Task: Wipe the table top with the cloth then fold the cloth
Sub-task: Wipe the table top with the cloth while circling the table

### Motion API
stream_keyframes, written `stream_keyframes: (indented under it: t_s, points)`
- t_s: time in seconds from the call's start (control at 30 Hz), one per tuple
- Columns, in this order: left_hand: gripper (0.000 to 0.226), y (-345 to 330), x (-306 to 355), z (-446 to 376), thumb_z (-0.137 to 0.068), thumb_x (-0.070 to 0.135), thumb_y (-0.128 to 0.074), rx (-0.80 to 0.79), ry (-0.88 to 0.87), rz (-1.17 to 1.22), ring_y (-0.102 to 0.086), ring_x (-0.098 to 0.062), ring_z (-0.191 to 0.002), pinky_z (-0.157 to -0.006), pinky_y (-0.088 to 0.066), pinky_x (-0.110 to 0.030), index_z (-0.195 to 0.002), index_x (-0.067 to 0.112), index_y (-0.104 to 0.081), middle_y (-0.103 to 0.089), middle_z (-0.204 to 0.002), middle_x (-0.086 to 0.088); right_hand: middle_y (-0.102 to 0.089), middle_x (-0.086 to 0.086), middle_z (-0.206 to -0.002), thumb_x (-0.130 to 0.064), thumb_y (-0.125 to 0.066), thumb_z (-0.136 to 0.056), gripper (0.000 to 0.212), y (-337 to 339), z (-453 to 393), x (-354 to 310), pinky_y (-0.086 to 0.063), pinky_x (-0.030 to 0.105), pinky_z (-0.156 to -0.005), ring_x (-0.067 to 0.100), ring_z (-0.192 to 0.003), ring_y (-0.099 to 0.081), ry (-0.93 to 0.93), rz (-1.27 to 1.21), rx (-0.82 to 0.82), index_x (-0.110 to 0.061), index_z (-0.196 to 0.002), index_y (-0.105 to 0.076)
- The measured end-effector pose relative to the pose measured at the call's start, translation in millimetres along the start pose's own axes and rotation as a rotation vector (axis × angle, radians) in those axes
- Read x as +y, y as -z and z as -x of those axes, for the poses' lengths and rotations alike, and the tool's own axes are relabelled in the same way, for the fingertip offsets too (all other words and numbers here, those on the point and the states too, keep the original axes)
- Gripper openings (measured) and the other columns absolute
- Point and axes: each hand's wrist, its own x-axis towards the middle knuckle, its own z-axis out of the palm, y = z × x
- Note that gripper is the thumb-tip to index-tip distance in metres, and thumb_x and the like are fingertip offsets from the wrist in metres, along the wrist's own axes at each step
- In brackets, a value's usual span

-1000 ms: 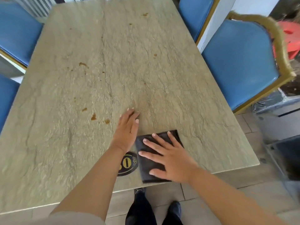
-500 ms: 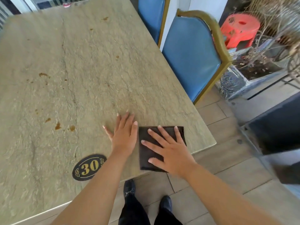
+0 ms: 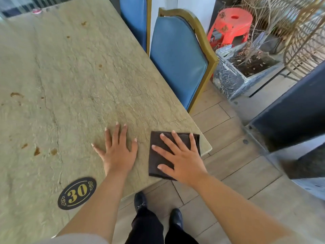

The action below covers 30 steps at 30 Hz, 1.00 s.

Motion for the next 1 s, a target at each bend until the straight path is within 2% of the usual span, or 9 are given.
stream_keyframes:
  t_s: [0.27, 0.4, 0.5, 0.57, 0.67, 0.73, 0.8, 0.87, 1.0]
  points:
    - [0.063, 0, -3, -1, -0.093, 0.063, -0.024, 0.011, 0.019, 0.057, 0.008, -0.016, -0.149, -0.114, 0.004, -0.063, -0.151, 0.044, -0.007, 0.001, -0.161, 0.018, 0.015, -0.005, -0.160, -0.065, -0.009, -0.092, 0.062, 15, -111, -1, 0.013, 0.073, -0.103, 0.032, -0.143, 0.023, -0.452, -0.060, -0.019, -0.042, -0.149, 0.004]
    - [0.065, 17, -10, -13, -0.086, 0.057, -0.042, 0.026, 0.064, 0.137, -0.014, -0.016, -0.145, -0.117, -0.009, -0.051, -0.147, 0.042, -0.025, -0.019, -0.157, 0.015, -0.002, -0.005, -0.161, -0.061, -0.014, -0.094, 0.059, 0, -101, -33, 0.000, 0.071, -0.107, 0.030, -0.147, 0.006, 0.014, 0.063, 0.029, -0.042, -0.150, -0.010]
    - [0.066, 22, -30, -26, -0.083, 0.063, -0.032, 0.027, -0.140, 0.068, -0.028, -0.019, -0.138, -0.116, -0.015, -0.046, -0.145, 0.040, -0.030, -0.029, -0.151, 0.011, -0.005, -0.012, -0.160, -0.065, -0.019, -0.093, 0.057, 10, -126, 1, 0.000, 0.064, -0.113, 0.020, -0.148, 0.001, 0.220, 0.063, 0.000, -0.050, -0.147, -0.012]
    - [0.060, 21, -49, -42, -0.089, 0.058, -0.026, 0.069, -0.188, 0.055, -0.035, -0.021, -0.135, -0.116, -0.017, -0.046, -0.144, 0.036, -0.037, -0.036, -0.148, 0.008, 0.001, -0.013, -0.160, -0.068, -0.016, -0.091, 0.058, 18, -163, 21, 0.002, 0.063, -0.113, 0.019, -0.148, 0.003, 0.108, 0.076, -0.005, -0.052, -0.146, -0.005]
    - [0.058, 21, -75, -70, -0.095, 0.052, -0.028, 0.149, 0.081, 0.100, -0.023, -0.024, -0.143, -0.120, -0.008, -0.047, -0.148, 0.028, -0.032, -0.027, -0.155, 0.000, 0.011, -0.008, -0.160, -0.066, -0.010, -0.092, 0.061, 28, -225, 24, 0.007, 0.067, -0.109, 0.023, -0.147, 0.012, -0.228, 0.039, -0.012, -0.045, -0.148, 0.002]
    - [0.062, 20, -84, -83, -0.097, 0.050, -0.031, 0.142, 0.239, 0.118, -0.010, -0.021, -0.148, -0.122, -0.002, -0.046, -0.152, 0.022, -0.022, -0.017, -0.160, -0.002, 0.016, -0.004, -0.160, -0.065, -0.008, -0.092, 0.063, 29, -260, -2, 0.010, 0.069, -0.106, 0.028, -0.145, 0.018, -0.318, 0.007, -0.041, -0.041, -0.149, 0.006]
    - [0.063, 19, -84, -88, -0.098, 0.046, -0.031, 0.149, 0.269, 0.133, -0.004, -0.018, -0.149, -0.122, 0.001, -0.043, -0.153, 0.019, -0.017, -0.013, -0.161, -0.003, 0.017, -0.003, -0.160, -0.065, -0.008, -0.092, 0.064, 25, -273, -39, 0.011, 0.069, -0.107, 0.030, -0.145, 0.020, -0.161, 0.034, -0.064, -0.039, -0.149, 0.007]
    - [0.060, 18, -82, -88, -0.098, 0.039, -0.028, 0.160, 0.264, 0.161, -0.002, -0.016, -0.149, -0.122, 0.001, -0.043, -0.153, 0.018, -0.017, -0.014, -0.161, -0.003, 0.009, -0.005, -0.161, -0.064, -0.011, -0.092, 0.063, 17, -268, -66, 0.007, 0.068, -0.109, 0.028, -0.146, 0.015, 0.156, 0.069, -0.046, -0.041, -0.150, -0.001]
    - [0.064, 18, -83, -87, -0.092, 0.036, -0.016, 0.169, 0.261, 0.157, -0.001, -0.016, -0.150, -0.122, 0.000, -0.044, -0.153, 0.015, -0.019, -0.016, -0.161, -0.004, -0.005, -0.016, -0.160, -0.059, -0.020, -0.097, 0.051, 19, -279, -39, 0.003, 0.055, -0.116, 0.017, -0.148, 0.003, 0.661, 0.083, -0.067, -0.048, -0.147, -0.017]
